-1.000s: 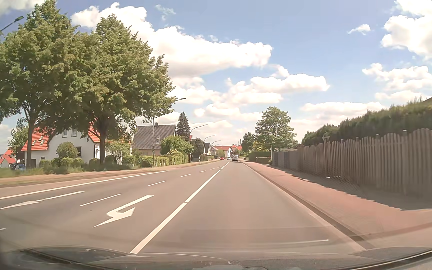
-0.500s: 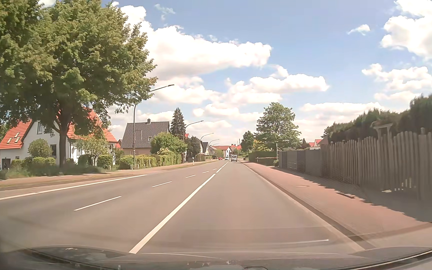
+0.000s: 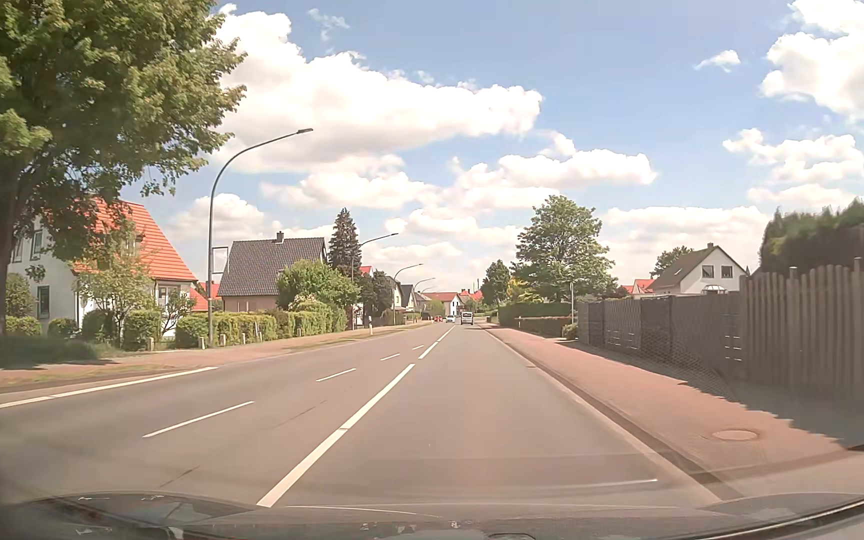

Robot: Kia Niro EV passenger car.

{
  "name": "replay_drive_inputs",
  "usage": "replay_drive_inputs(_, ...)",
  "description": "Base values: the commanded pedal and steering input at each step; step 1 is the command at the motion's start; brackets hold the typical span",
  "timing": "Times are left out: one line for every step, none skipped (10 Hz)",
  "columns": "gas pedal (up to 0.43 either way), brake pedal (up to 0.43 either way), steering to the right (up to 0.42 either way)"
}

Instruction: Follow the waypoints while adhering to traffic rules and regulations

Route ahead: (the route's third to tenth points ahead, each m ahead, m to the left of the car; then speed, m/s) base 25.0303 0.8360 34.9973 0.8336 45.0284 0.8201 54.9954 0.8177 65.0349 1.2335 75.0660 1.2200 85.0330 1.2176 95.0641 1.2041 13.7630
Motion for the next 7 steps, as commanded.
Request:
replay_drive_inputs(0.15, 0.0, -0.003)
replay_drive_inputs(0.138, 0.0, -0.003)
replay_drive_inputs(0.138, 0.0, -0.003)
replay_drive_inputs(0.138, 0.0, -0.003)
replay_drive_inputs(0.138, 0.0, -0.003)
replay_drive_inputs(0.138, 0.0, -0.003)
replay_drive_inputs(0.15, 0.0, -0.003)
